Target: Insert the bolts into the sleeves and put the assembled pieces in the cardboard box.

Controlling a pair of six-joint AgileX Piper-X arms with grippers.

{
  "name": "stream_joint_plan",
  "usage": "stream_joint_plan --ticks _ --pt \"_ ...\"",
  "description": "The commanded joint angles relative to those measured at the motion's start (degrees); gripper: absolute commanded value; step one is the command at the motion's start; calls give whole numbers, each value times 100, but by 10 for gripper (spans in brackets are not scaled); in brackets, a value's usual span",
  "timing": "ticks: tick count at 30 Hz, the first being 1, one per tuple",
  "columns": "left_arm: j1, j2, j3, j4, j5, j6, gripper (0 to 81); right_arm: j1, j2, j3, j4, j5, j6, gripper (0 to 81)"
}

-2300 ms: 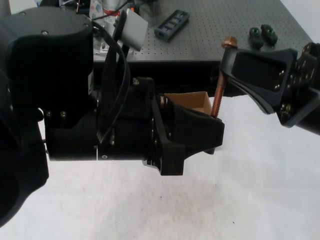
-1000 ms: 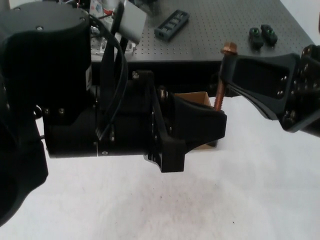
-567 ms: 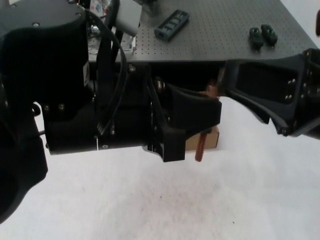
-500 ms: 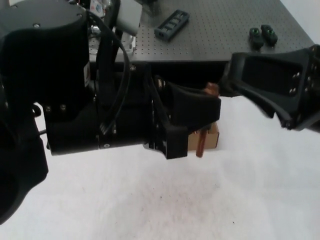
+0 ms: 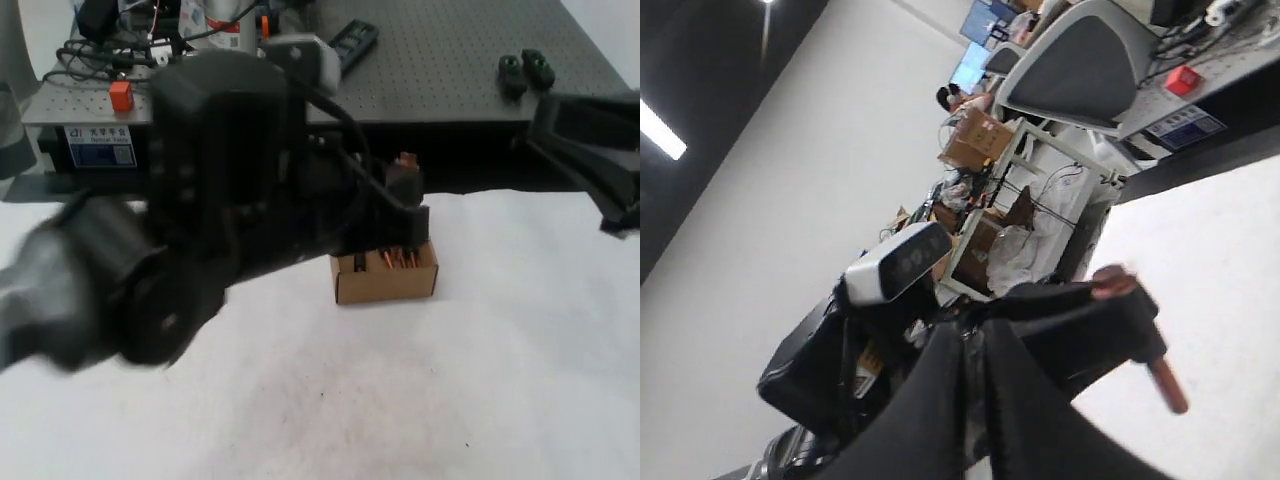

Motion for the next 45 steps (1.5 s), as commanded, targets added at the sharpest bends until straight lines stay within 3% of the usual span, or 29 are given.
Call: stream_joint_plan --ticks 1,10,22,28,31,35,37,40,45 --pt "65 100 -211 -146 -154 -64 6 -360 36 -29 561 -75 -154 20" --pt "644 2172 -2160 730 -154 -453 6 -766 437 -29 686 301 -333 20" --pt "698 4224 -4912 3351 -394 -216 6 -787 642 -29 814 356 -646 20" --pt "698 4508 -5262 3738 -404 -148 1 -787 642 -29 814 356 -689 20" --pt "698 4508 -5262 3858 -404 -148 65 -787 642 -29 814 356 -678 20" --pt "698 4508 -5262 3976 -404 -201 277 -787 642 -29 814 356 -677 20" --pt "698 4508 -5262 3982 -404 -242 328 -787 625 -29 814 356 -678 20" --pt "698 4402 -5262 4010 -404 -303 301 -787 565 -29 814 356 -678 20" --pt "698 3778 -5248 4128 -477 -8 84 -787 414 -29 826 78 -936 20"
